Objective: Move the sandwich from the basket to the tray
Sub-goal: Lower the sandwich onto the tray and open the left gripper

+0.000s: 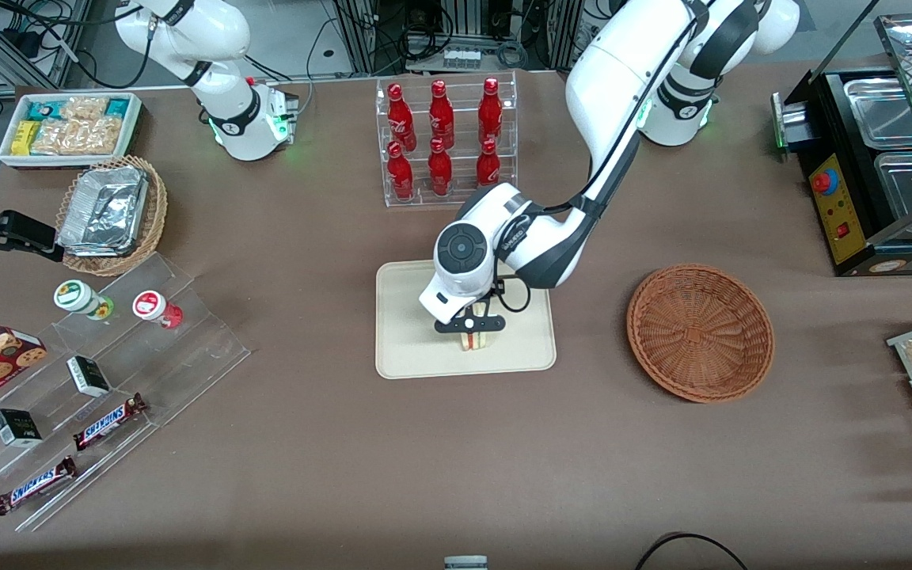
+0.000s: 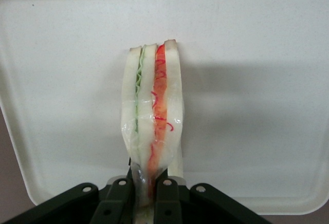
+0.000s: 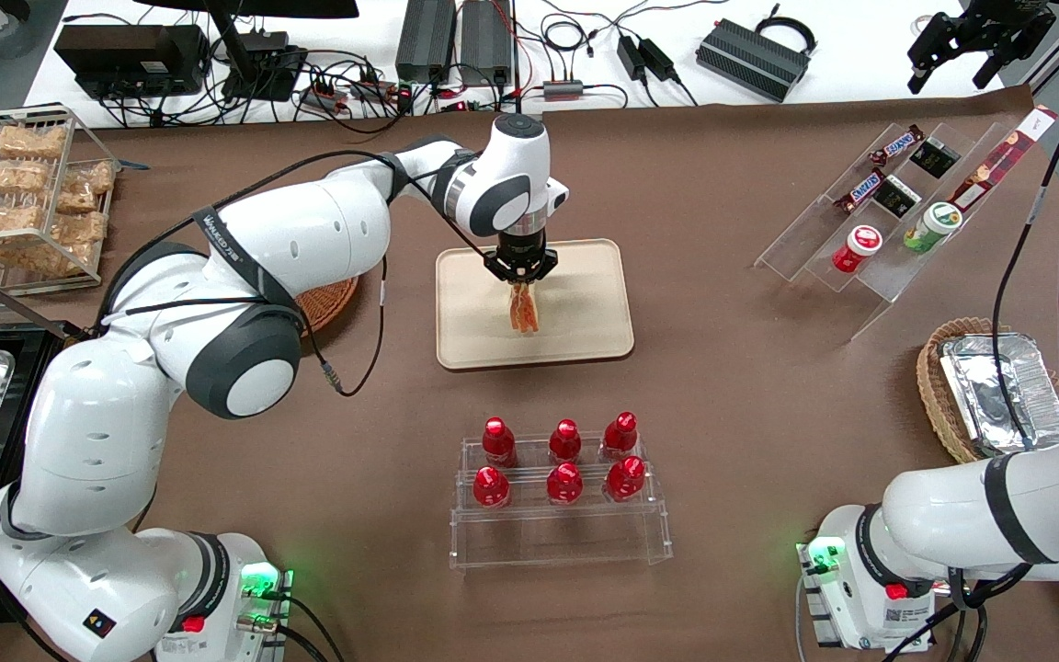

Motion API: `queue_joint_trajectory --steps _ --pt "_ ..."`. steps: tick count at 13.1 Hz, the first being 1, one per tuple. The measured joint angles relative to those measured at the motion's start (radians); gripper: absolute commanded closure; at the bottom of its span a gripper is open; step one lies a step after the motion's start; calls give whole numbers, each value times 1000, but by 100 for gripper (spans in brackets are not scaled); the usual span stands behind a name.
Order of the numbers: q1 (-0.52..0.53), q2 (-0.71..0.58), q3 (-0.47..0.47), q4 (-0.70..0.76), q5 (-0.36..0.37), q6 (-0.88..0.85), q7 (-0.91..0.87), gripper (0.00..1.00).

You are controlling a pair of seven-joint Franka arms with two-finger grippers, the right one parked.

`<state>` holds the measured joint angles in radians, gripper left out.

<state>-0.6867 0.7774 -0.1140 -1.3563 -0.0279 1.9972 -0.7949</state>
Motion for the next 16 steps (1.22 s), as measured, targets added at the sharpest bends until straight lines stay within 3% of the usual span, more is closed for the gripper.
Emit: queue_joint_trajectory --steps 1,7,16 --pt "0 2 0 0 0 1 -11 0" --pt "-11 3 0 28 0 -7 -32 0" --pt "42 -175 16 206 -21 -364 39 0"
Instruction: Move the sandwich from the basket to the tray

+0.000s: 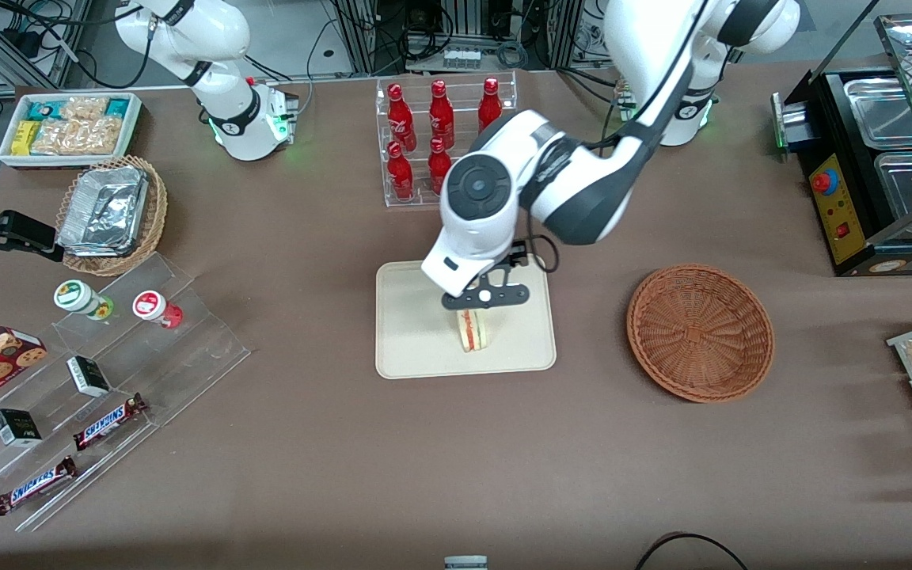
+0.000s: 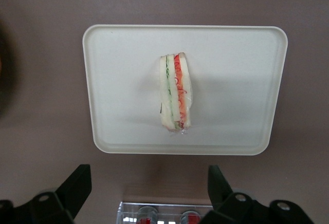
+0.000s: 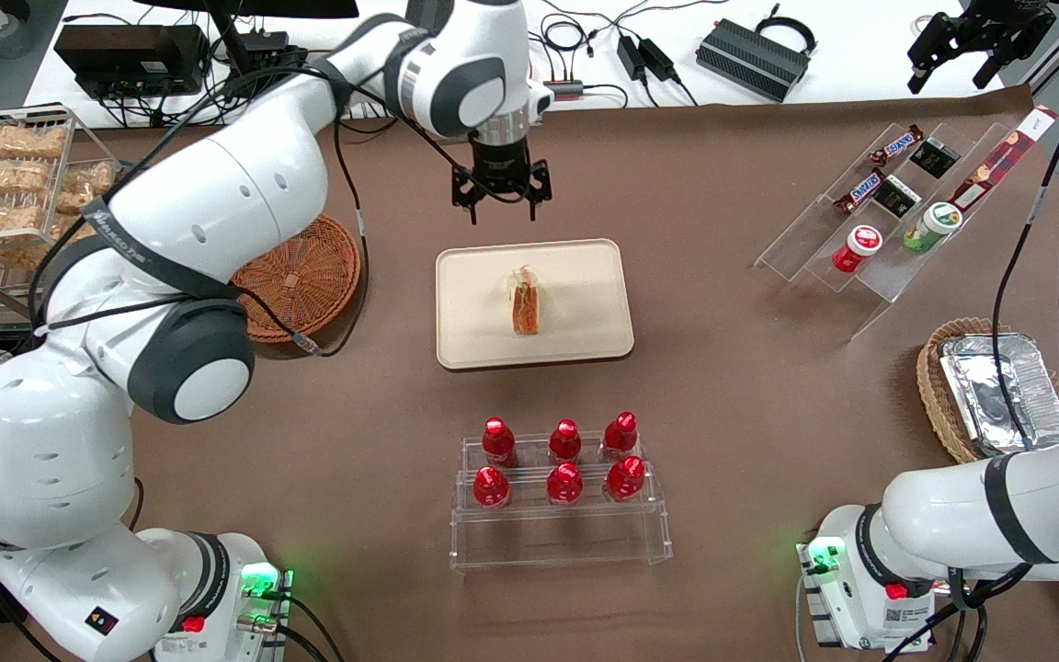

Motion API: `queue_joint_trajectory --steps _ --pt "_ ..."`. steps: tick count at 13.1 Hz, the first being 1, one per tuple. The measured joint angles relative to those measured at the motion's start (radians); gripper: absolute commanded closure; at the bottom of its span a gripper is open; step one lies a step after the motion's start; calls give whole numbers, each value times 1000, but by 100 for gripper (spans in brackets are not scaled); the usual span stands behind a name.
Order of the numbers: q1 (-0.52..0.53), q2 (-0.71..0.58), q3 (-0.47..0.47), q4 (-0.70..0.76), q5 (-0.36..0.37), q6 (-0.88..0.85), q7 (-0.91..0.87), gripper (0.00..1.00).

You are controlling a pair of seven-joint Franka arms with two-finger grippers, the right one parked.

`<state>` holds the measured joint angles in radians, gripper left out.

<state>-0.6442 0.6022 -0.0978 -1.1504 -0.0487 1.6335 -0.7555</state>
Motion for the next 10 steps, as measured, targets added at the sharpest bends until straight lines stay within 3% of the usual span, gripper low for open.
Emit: queue_joint_trajectory --steps 6,10 --pt "141 -101 14 -4 -2 -148 192 0" --pt "265 -215 21 -122 -2 -157 370 0"
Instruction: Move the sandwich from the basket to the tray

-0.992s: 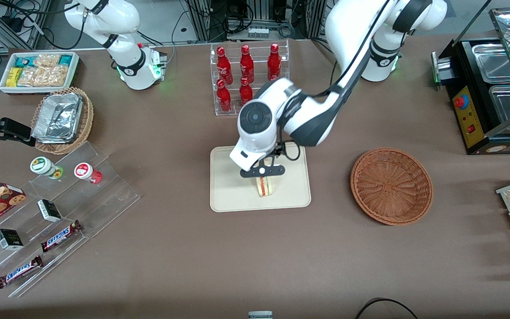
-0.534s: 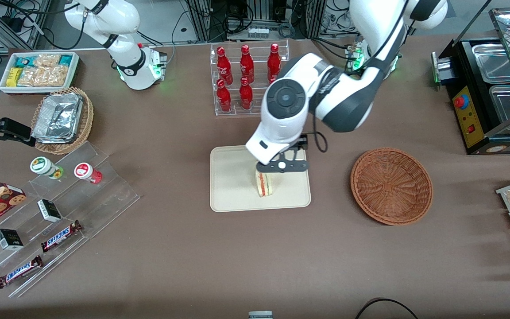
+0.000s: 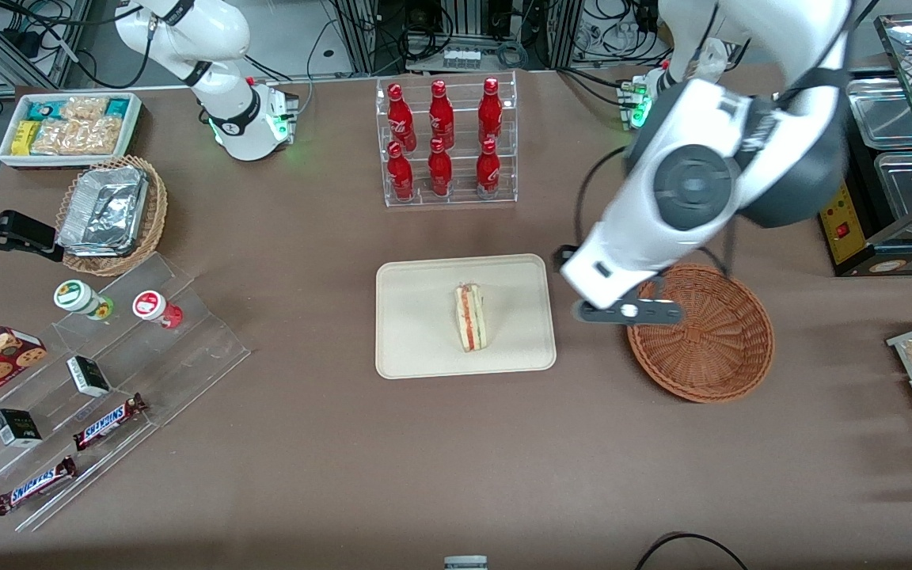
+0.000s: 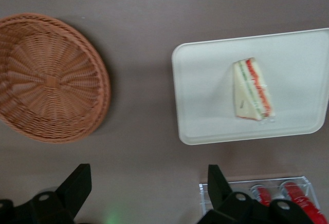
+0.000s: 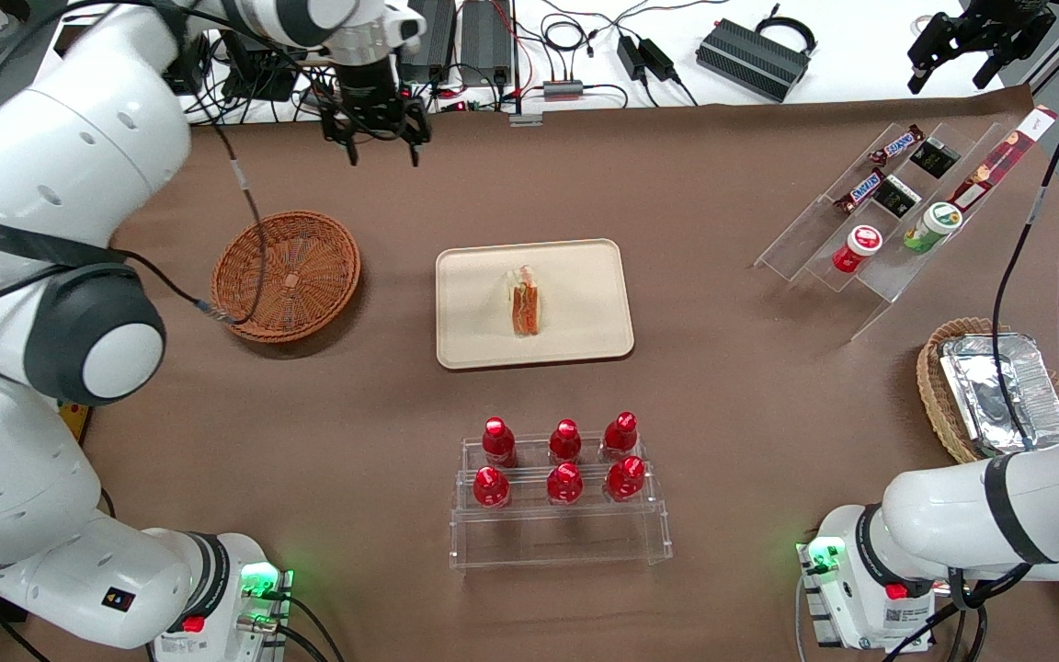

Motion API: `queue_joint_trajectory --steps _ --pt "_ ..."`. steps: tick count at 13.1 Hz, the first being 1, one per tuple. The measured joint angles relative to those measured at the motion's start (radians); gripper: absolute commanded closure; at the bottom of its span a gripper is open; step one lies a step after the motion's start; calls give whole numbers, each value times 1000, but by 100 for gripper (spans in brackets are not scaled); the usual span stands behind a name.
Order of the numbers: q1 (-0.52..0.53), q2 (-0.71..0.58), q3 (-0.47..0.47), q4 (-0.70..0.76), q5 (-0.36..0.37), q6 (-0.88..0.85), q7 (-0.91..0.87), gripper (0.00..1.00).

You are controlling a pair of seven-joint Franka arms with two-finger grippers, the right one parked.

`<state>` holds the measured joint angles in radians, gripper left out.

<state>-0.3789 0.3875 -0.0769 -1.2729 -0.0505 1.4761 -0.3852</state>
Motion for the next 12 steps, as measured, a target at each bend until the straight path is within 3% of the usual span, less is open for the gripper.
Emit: queue_joint_trajectory --steps 5,12 --pt "140 -135 3 -150 2 0 142 0" --pt "271 -302 -26 -296 34 -35 209 0"
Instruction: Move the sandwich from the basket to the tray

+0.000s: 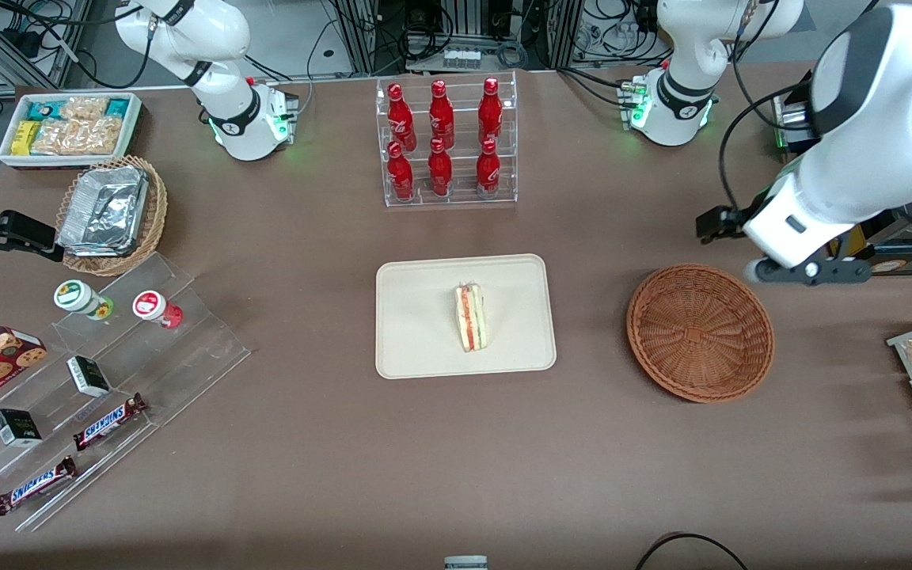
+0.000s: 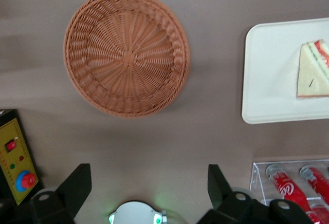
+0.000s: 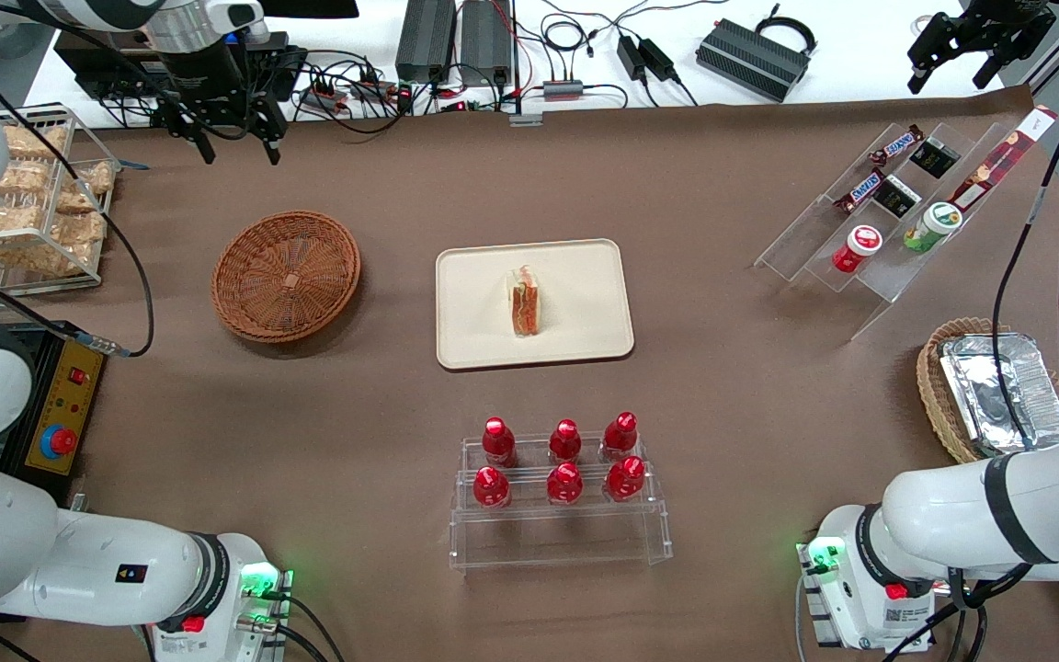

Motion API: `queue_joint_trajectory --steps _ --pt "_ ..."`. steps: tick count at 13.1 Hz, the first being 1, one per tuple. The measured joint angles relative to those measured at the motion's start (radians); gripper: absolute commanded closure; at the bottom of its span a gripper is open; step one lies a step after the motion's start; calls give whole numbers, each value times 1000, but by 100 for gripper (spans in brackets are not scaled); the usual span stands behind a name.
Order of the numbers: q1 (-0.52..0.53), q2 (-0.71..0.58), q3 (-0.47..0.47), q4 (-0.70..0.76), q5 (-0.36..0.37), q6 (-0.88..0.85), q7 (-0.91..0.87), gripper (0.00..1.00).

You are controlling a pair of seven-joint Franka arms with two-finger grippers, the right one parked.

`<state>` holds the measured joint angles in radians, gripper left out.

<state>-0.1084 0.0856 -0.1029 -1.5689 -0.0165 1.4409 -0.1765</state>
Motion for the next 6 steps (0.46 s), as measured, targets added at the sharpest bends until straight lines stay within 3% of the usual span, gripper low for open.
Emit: queue_joint_trajectory --steps 2,6 --pt "75 -36 -58 -10 1 -37 6 0" --pt "126 -116 -69 -12 7 -116 9 0"
